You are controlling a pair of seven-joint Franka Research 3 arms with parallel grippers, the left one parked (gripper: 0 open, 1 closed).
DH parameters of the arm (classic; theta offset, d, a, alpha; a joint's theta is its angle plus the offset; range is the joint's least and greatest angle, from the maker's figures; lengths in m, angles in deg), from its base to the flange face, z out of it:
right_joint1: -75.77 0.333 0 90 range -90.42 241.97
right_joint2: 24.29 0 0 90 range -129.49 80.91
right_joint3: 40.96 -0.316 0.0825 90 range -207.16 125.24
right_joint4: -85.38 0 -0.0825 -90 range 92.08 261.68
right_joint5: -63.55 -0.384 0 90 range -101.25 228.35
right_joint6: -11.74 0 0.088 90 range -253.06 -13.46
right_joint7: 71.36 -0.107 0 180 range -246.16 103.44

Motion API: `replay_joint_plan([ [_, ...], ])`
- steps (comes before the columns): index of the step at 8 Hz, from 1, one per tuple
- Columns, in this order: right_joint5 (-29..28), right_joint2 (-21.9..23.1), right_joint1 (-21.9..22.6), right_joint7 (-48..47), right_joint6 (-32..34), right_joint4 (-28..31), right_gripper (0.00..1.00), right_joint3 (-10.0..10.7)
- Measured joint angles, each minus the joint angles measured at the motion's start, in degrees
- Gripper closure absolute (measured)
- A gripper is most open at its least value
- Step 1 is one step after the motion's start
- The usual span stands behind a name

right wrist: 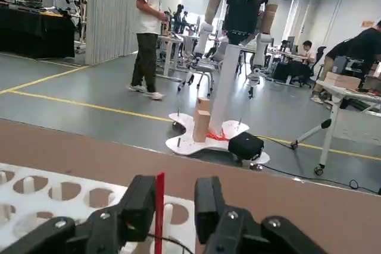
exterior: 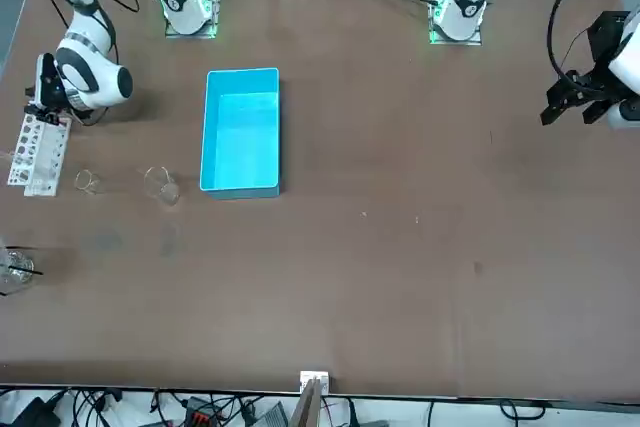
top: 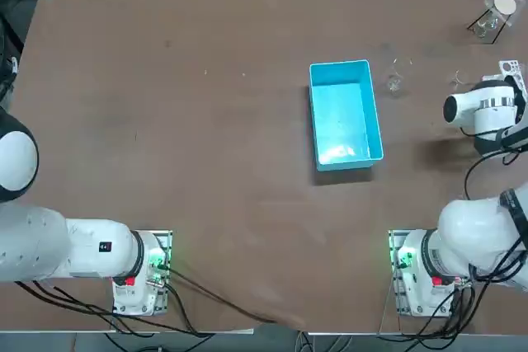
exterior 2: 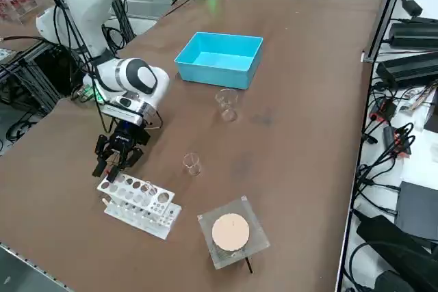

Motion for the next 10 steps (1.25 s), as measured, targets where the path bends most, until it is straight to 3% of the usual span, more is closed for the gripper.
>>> replay_joint_plan([
  [3,0.0,0.1,0.0,0.0,0.0,-0.1,0.72,-0.2],
  [4,0.0,0.1,0.0,0.0,0.0,-0.1,0.78,-0.3],
  [5,0.0,0.2,0.0,0.0,0.0,-0.1,0.92,-0.3],
  [10,0.2,0.8,0.1,0.0,0.1,-0.5,0.98,-0.9],
])
